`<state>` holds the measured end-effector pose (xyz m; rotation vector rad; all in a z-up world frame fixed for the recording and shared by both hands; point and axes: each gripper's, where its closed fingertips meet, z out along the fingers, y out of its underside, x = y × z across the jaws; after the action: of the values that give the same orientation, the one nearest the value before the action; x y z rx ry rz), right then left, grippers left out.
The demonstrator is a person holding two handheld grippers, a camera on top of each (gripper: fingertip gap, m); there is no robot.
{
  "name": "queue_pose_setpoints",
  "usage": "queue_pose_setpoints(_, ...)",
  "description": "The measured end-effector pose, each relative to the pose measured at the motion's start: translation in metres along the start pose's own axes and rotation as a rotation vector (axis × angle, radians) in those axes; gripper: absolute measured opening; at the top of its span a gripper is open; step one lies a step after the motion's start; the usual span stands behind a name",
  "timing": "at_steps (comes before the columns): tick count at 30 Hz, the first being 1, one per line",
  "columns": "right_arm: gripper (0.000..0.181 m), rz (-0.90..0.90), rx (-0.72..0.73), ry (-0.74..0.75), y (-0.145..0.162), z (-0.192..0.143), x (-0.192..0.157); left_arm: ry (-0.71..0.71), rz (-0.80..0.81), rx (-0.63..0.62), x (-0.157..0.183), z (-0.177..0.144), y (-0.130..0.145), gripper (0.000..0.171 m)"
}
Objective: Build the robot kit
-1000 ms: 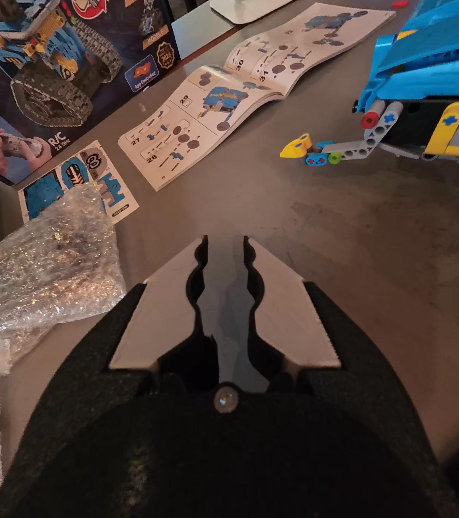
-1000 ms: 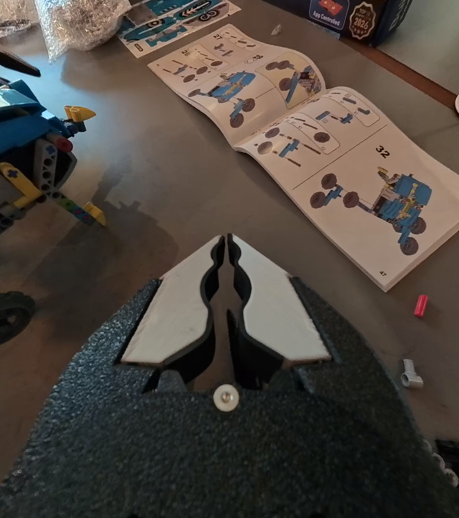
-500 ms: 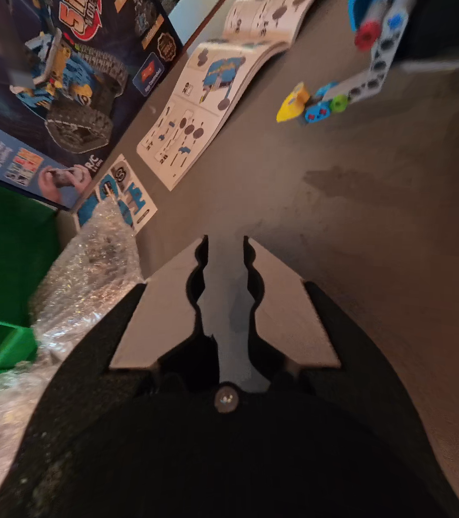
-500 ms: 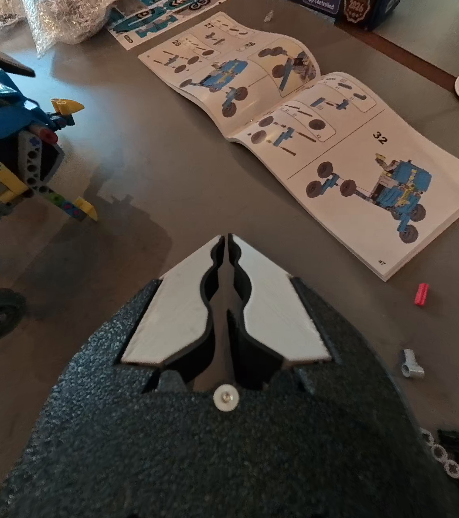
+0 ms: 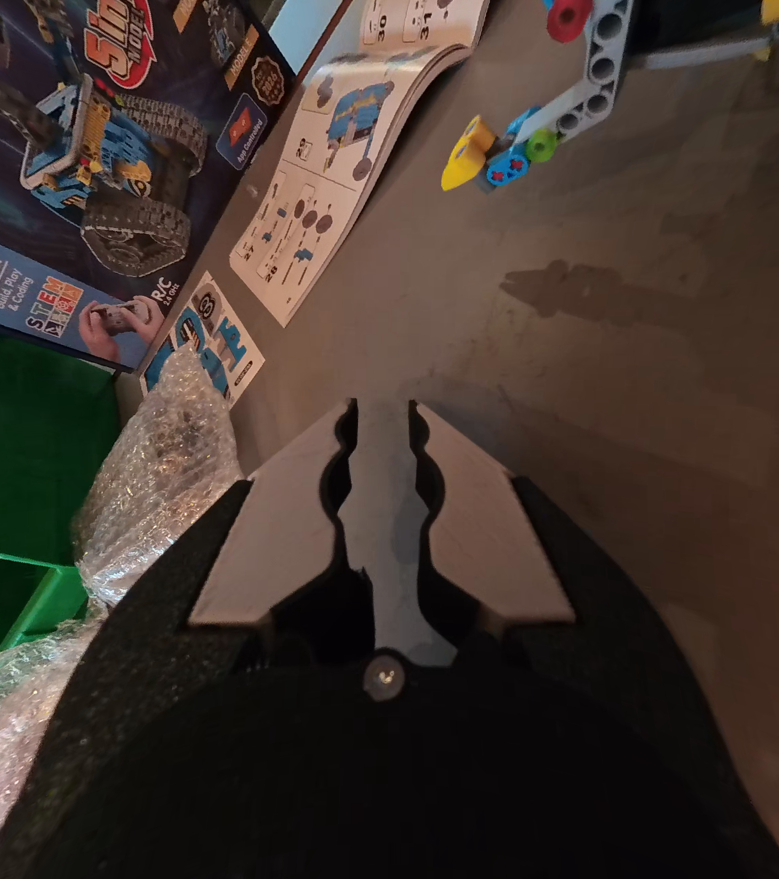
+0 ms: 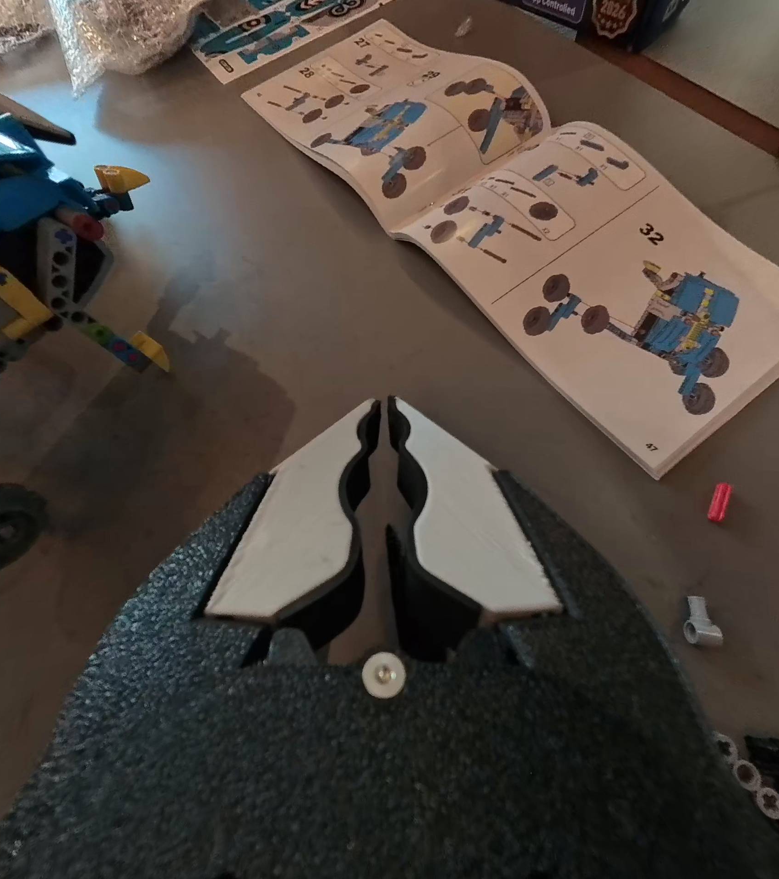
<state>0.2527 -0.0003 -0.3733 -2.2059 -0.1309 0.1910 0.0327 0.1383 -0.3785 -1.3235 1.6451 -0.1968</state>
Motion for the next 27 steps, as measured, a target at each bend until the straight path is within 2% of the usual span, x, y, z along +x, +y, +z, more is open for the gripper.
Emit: queue_pose_setpoints(27, 0.003, -0.028, -0.012, 0.006, 0.0014, 0.0007, -0.0022, 0.007, -0.010, 0.001, -0.0004, 0.0003, 0.0002, 0.021)
